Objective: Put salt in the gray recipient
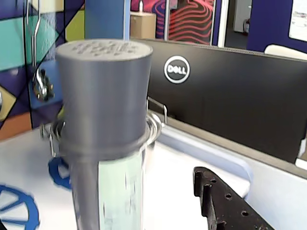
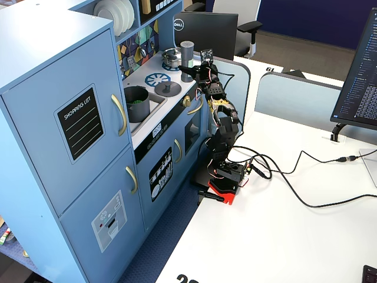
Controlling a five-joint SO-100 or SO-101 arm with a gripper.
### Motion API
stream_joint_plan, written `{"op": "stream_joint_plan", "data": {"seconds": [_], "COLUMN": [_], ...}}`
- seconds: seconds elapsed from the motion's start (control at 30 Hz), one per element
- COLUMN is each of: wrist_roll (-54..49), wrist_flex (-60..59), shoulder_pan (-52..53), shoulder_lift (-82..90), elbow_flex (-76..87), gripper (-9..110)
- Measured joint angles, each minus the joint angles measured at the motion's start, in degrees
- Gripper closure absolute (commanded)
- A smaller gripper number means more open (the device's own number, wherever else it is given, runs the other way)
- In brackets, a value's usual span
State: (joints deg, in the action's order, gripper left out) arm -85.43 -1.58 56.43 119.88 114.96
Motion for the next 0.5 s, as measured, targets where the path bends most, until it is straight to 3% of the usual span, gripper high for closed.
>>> {"op": "stream_joint_plan", "data": {"seconds": [0.5], "wrist_roll": [2.3], "wrist_flex": [4.0], "shoulder_pan": [-2.3], "shoulder_lift": [-21.5], "elbow_flex": [-17.1], "gripper": [46]}}
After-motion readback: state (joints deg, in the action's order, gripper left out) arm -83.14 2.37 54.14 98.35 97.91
